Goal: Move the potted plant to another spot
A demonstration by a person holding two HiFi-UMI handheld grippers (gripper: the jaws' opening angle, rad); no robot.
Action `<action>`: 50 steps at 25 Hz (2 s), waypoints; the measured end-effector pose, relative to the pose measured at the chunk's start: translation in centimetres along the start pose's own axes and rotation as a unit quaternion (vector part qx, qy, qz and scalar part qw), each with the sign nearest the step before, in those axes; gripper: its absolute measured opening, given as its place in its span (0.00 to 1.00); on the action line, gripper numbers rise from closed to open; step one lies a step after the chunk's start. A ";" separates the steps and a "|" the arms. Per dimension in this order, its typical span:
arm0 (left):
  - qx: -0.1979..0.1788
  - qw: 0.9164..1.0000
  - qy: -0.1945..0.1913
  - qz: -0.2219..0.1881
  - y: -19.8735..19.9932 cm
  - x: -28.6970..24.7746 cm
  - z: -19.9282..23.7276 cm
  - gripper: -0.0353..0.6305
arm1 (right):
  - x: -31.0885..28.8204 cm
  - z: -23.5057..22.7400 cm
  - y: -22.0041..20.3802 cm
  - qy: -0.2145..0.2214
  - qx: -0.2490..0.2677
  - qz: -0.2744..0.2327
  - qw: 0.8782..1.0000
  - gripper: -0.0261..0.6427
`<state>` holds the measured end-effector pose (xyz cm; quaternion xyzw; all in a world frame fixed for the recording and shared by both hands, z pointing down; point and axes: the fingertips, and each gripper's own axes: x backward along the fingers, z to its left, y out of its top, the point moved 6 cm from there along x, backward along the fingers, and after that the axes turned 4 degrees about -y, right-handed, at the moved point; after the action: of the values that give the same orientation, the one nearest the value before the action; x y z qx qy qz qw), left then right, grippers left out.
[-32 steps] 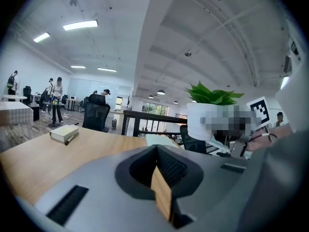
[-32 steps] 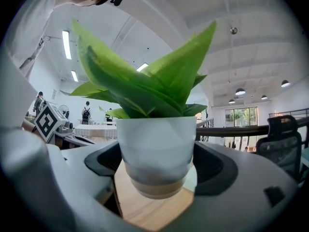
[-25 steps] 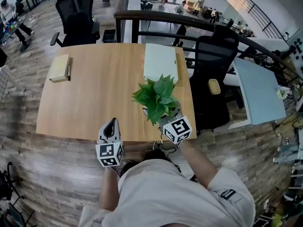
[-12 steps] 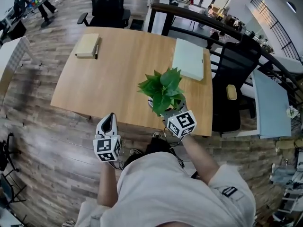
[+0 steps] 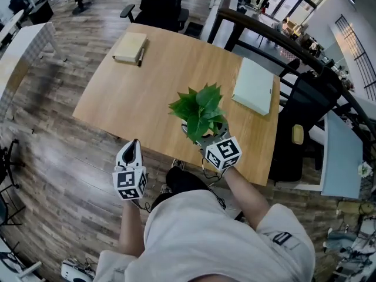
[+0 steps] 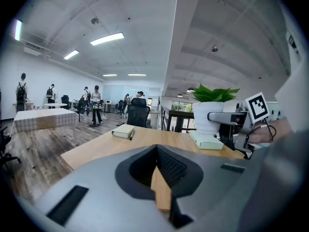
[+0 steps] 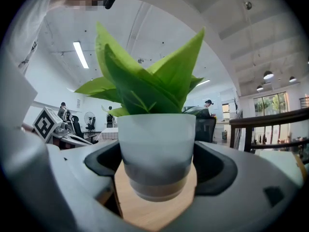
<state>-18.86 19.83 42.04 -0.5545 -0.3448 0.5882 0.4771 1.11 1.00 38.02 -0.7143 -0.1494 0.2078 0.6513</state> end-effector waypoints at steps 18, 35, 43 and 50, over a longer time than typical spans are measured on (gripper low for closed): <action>-0.041 0.995 -0.068 0.063 3.2 -16.1 -4.3 0.07 | -4.9 -12.4 -2.2 -0.027 -0.053 -0.015 0.998 0.73; -0.071 0.965 -0.223 0.121 1.9 -22.9 -4.8 0.07 | -3.4 -13.0 -5.5 -0.143 -0.090 0.010 0.986 0.73; -0.063 0.966 -0.221 0.118 3.6 -24.3 1.8 0.07 | -8.4 -10.9 -5.3 -0.150 -0.089 0.027 0.984 0.73; -0.039 0.973 -0.189 0.130 3.1 -24.7 10.2 0.07 | -15.0 -7.3 -5.8 -0.123 -0.094 0.053 0.987 0.73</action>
<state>-31.17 -3.16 48.60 -0.4919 -0.3764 0.7253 0.3005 -8.05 -11.99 45.83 -0.7482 -0.2088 0.3133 0.5464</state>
